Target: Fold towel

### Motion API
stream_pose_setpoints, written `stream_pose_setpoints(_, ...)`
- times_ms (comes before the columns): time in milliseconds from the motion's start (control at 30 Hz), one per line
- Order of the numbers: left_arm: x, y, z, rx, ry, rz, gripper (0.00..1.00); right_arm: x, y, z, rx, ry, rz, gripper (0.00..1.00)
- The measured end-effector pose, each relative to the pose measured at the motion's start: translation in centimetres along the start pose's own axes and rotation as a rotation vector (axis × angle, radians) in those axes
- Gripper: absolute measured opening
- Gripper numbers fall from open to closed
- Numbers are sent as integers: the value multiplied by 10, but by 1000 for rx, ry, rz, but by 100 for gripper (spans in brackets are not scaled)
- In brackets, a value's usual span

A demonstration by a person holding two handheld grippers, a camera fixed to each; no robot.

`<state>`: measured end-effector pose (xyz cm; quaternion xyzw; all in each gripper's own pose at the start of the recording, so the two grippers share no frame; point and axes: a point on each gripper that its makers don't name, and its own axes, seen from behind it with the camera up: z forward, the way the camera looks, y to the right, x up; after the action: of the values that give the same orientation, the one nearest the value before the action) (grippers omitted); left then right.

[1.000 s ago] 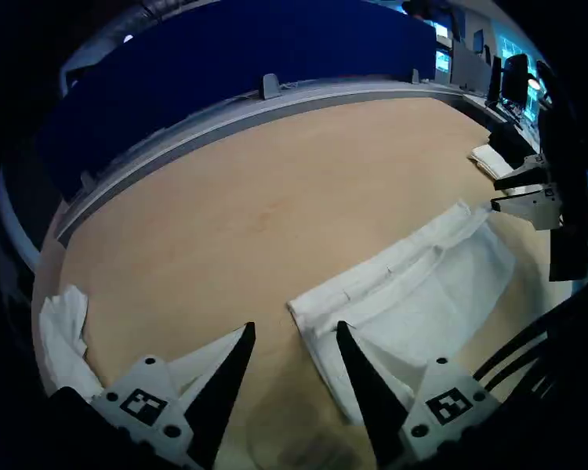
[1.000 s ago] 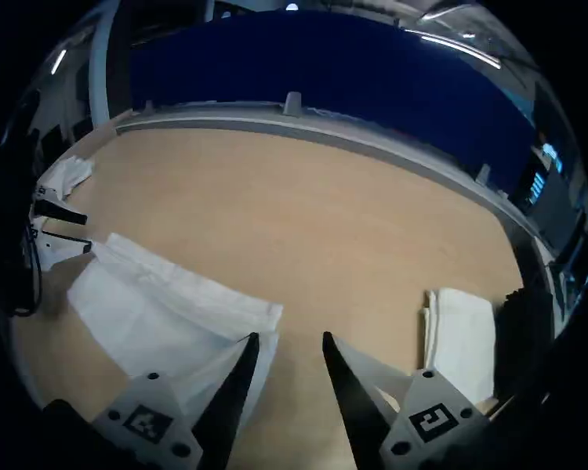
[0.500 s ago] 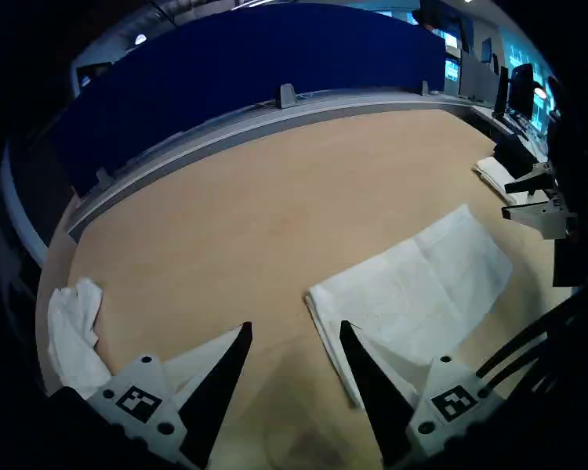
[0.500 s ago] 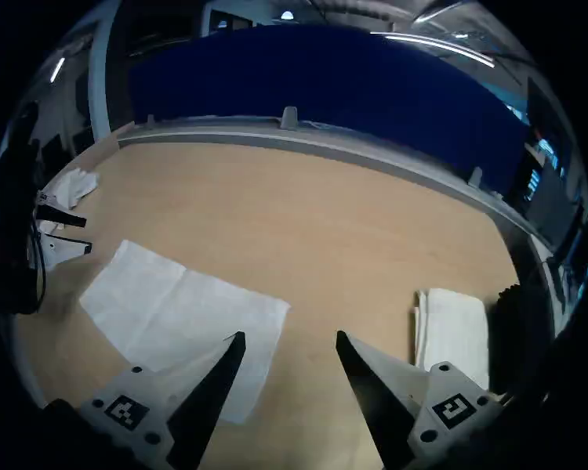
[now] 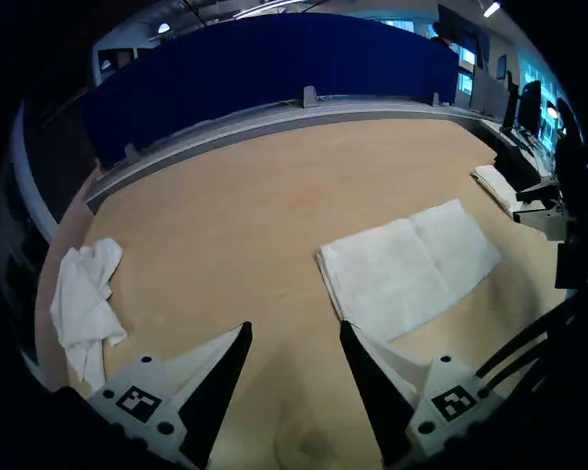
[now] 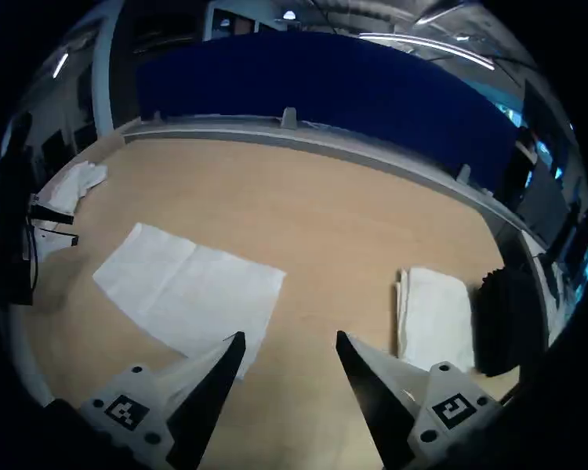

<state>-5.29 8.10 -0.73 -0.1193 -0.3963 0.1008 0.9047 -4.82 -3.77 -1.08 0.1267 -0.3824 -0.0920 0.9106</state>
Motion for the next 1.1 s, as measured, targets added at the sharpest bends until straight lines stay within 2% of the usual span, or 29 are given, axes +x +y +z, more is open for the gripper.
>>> stream_pose_setpoints(167,-21,-3,-20,16,-3,-38,82,-11,-2,-15,7,-3,-17,90)
stream_pose_setpoints(400,-38,-7,-35,34,-4,-86,83,-19,-8,-21,27,-2,-15,90)
stream_pose_setpoints(667,-50,-15,-59,67,3,-119,83,-24,-23,-13,100,1,-17,90)
stream_pose_setpoints(867,-67,-24,-81,101,1,-156,83,-31,-33,-1,134,-15,-49,90)
stream_pose_setpoints(1100,-89,-32,-99,137,-14,-185,83,-37,-45,13,166,-37,-87,90)
